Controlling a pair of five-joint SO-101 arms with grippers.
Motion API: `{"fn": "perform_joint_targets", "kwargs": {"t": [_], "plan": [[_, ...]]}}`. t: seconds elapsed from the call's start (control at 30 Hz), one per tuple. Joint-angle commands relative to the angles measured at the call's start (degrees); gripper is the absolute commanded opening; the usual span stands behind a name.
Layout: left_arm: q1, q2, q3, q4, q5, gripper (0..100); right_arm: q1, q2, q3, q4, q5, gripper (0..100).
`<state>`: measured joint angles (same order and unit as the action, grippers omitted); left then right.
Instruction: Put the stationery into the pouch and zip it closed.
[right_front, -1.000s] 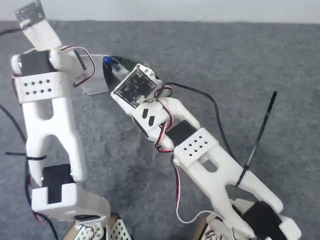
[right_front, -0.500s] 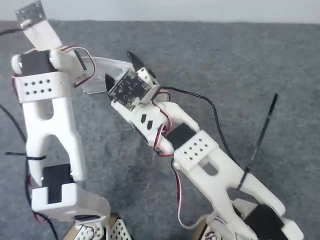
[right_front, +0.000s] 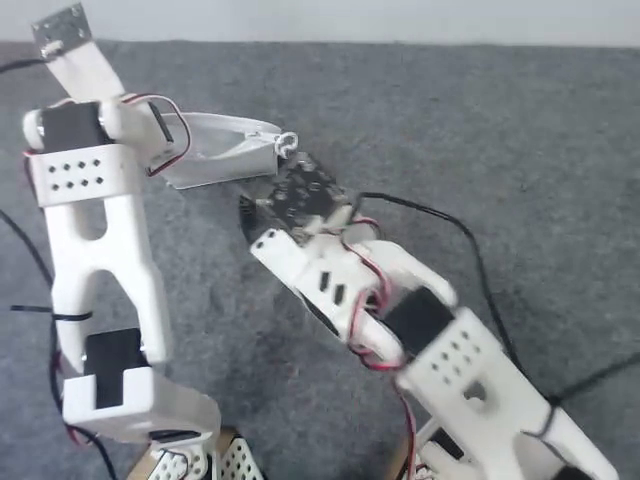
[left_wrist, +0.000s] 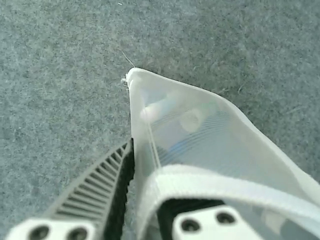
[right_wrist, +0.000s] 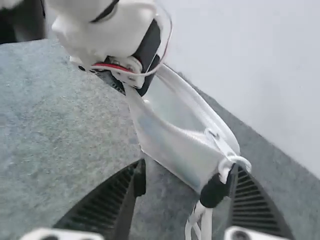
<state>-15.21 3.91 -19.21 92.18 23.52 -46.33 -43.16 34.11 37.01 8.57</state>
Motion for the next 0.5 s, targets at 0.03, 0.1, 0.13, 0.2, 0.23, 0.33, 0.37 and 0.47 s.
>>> {"fn": "perform_joint_targets", "kwargs": {"t": [0.03, 0.1, 0.13, 0.2, 0.23, 0.33, 0.37, 0.47], "plan": [[0.44, -1.23, 0.22, -1.58, -0.70, 3, 2.59, -8.40, 0.44, 4.97, -4.31, 24.9], [0.44, -1.23, 0.22, -1.58, -0.70, 3, 2.68, -10.77, 3.69, 5.49, -4.48, 24.9], [0.44, -1.23, 0.22, -1.58, -0.70, 3, 2.77, -12.09, 5.71, 5.41, -4.57, 24.9], [0.62, -1.23, 0.31, -1.58, -0.70, 3, 3.38, -14.29, 10.20, 4.26, -4.57, 24.9], [0.70, -1.23, 0.31, -1.58, -0.70, 2, 3.91, -15.43, 12.92, 2.24, -4.57, 24.9], [0.79, -1.23, 0.31, -1.58, -0.70, 2, 5.05, -17.36, 21.80, -7.69, -4.48, 24.8], [0.79, -1.23, 0.31, -1.58, -0.70, 2, 5.14, -17.63, 24.44, -11.30, -4.48, 24.5], [0.70, -1.23, 0.31, -1.58, -0.70, 2, 5.76, -16.92, 29.80, -20.44, -4.40, 18.9]]}}
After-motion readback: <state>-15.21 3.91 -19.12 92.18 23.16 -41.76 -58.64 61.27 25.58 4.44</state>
